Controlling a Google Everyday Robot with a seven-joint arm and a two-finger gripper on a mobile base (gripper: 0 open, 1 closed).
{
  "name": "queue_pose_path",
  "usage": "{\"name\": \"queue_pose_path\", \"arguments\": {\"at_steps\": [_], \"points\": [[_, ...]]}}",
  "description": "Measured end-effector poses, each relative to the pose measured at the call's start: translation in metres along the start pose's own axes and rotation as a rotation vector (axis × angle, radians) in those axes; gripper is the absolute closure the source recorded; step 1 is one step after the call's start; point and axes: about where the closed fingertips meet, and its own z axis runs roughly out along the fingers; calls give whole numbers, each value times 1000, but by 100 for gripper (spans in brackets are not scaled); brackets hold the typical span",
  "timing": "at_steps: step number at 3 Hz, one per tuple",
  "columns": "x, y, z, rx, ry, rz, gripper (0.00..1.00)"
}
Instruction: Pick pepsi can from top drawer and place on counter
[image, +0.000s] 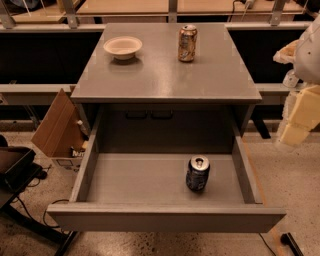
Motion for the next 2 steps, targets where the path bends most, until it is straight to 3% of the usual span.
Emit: {"name": "queue_pose_path", "arguments": {"at_steps": [2], "points": [[1,-1,4,7,-41,18,0]]}}
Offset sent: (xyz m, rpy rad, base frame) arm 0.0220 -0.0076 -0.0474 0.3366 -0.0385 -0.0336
